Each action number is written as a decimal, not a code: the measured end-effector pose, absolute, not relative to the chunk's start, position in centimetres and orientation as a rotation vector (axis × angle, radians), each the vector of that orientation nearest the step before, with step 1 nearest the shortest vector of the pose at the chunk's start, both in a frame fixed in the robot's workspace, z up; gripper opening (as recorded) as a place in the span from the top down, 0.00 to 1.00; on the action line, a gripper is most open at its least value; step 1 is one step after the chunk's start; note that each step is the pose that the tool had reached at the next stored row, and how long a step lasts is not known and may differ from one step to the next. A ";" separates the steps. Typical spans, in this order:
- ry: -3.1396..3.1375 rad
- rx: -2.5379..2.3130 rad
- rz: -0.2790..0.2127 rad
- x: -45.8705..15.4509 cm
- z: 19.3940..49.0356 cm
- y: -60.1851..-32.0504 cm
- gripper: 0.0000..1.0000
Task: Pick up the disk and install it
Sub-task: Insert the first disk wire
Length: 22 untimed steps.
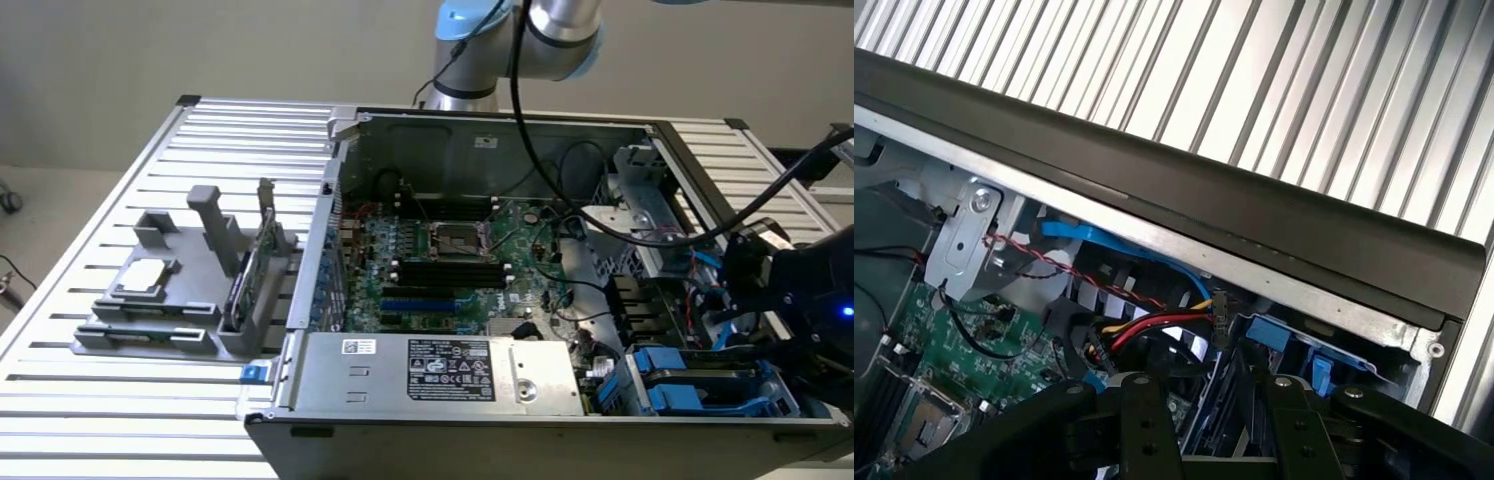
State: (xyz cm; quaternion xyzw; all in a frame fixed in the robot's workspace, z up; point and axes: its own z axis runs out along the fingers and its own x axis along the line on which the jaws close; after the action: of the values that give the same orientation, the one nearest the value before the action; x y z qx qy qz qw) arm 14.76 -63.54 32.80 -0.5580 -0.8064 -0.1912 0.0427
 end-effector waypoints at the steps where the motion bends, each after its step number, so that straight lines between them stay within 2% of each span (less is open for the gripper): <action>1: -2.463 -1.707 -0.588 14.8 32.8 -63.5 0.60; 22: -2.433 -1.701 -0.608 15.5 32.6 -63.6 0.60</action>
State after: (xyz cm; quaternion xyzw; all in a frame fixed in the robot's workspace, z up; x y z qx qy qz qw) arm 15.46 -63.59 32.63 -0.5605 -0.8017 -0.2002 0.0554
